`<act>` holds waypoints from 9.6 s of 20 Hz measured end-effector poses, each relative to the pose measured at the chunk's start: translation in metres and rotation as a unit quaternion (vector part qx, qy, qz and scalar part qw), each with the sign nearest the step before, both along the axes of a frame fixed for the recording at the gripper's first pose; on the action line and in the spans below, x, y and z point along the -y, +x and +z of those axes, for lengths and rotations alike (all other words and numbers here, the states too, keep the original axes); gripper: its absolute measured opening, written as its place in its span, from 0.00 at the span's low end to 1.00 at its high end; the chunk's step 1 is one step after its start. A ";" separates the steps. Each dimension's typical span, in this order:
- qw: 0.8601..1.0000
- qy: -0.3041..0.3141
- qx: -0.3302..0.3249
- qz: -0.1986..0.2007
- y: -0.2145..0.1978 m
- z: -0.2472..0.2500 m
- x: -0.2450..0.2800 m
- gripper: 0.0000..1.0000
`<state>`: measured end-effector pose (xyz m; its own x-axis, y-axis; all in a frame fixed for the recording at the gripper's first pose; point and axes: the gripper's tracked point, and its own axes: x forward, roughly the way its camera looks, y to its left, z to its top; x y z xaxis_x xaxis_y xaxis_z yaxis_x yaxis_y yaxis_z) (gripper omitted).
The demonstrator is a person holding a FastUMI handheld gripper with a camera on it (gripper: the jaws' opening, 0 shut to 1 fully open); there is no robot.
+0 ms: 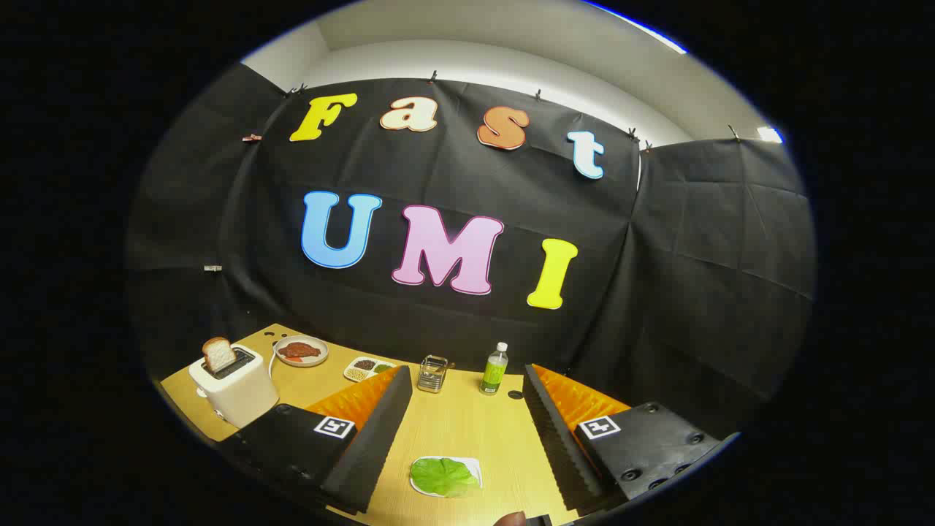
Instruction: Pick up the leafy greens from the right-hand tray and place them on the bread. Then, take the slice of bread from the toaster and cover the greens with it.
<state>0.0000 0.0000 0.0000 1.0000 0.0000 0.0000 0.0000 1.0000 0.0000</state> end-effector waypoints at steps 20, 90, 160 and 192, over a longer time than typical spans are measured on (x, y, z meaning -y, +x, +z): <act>1.000 0.000 0.003 0.007 0.001 0.000 0.000 0.95; 0.866 -0.048 -0.330 0.374 0.064 -0.231 -0.155 0.06; 0.822 0.236 -0.412 0.314 0.103 -0.122 -0.535 0.30; 0.892 0.245 -0.273 0.264 0.085 -0.018 -0.284 0.08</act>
<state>0.0848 0.2838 -0.0180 0.7107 0.6053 -0.3586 -0.3378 0.7407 0.5808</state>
